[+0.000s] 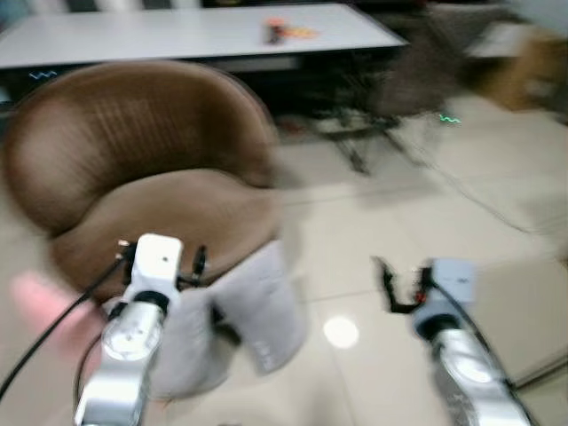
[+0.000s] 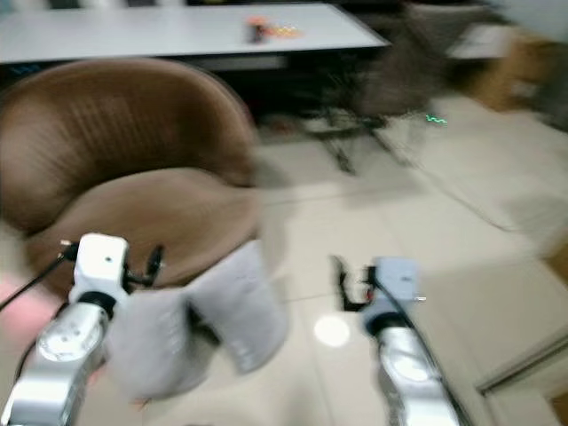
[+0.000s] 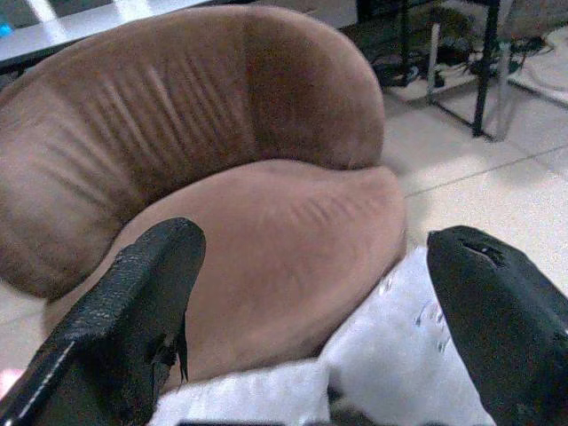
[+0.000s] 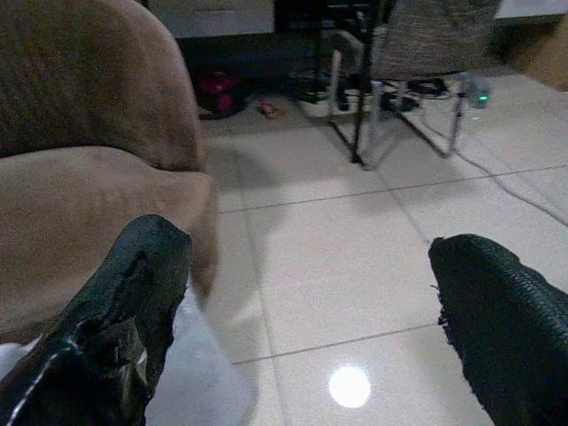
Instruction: Move the pillow to the sofa from floor
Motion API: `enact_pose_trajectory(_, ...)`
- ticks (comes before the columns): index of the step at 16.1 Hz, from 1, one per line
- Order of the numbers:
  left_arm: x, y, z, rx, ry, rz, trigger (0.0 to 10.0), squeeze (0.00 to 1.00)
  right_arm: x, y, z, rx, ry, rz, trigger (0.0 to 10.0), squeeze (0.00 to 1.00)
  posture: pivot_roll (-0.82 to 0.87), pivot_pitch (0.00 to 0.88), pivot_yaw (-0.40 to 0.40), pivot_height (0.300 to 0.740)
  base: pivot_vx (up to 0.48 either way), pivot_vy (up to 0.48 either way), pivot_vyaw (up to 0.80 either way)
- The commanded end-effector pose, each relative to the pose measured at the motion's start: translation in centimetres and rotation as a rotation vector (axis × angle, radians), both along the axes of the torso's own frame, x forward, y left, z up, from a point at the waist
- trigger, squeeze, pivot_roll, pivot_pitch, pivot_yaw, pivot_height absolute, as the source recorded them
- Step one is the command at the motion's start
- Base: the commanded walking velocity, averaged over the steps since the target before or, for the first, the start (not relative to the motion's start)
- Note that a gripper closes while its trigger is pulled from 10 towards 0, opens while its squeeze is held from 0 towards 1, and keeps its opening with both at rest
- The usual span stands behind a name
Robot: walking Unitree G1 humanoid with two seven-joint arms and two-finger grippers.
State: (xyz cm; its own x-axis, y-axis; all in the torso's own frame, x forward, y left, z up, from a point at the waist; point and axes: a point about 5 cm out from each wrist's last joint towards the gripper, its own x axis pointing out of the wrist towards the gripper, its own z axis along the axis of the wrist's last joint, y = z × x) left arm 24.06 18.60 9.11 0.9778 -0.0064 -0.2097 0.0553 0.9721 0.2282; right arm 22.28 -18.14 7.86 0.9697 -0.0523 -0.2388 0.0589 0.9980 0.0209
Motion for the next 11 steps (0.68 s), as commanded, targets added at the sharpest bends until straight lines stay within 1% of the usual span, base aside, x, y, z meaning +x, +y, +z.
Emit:
enact_pose_trajectory(1,0.0,-0.4,0.6,0.023,-0.037,-0.019,10.0,0.00,-0.1,-0.3,0.1,-0.013,-0.008,-0.027,10.0,1.00,-0.07,0.000,-0.006,0.740,0.000,0.000,0.00)
enact_pose_trajectory(2,-0.2,-0.3,0.5,0.037,-0.040,-0.015,10.0,0.00,-0.2,-0.1,0.3,-0.031,-0.016,-0.010,10.0,1.00,-0.06,0.000,-0.008,0.740,0.000,0.000,0.00)
enact_pose_trajectory(3,-0.2,-0.3,0.5,0.037,-0.044,-0.016,10.0,0.00,-0.1,0.4,0.4,-0.040,-0.021,0.017,10.0,1.00,-0.06,0.000,-0.009,0.740,0.000,-0.480,0.00)
enact_pose_trajectory(4,-0.2,-0.3,0.5,0.034,-0.052,-0.017,10.0,0.00,0.1,0.4,1.2,-0.061,-0.111,0.002,10.0,1.00,-0.07,0.000,-0.009,0.740,0.000,-0.480,0.00)
enact_pose_trajectory(7,-0.3,-0.4,0.6,0.048,-0.053,-0.019,10.0,0.00,0.2,0.3,1.3,-0.094,-0.097,-0.010,10.0,1.00,-0.07,0.000,-0.011,0.740,0.000,-0.480,0.00)
enact_pose_trajectory(8,-0.4,-0.7,0.5,0.039,-0.054,-0.037,10.0,0.00,0.1,0.1,1.0,-0.051,-0.082,-0.015,10.0,1.00,-0.07,0.000,-0.011,0.740,0.000,0.000,0.00)
enact_pose_trajectory(10,-0.6,-0.9,0.6,0.009,-0.054,-0.052,10.0,0.00,-0.1,0.0,0.8,-0.054,-0.067,-0.013,10.0,1.00,-0.07,0.000,-0.013,0.740,0.000,0.000,0.00)
enact_pose_trajectory(11,-0.8,-1.2,0.8,-0.008,-0.069,-0.081,10.0,0.00,-0.2,0.4,0.5,-0.051,-0.054,0.040,10.0,1.00,-0.07,0.000,-0.015,0.740,0.000,0.000,0.00)
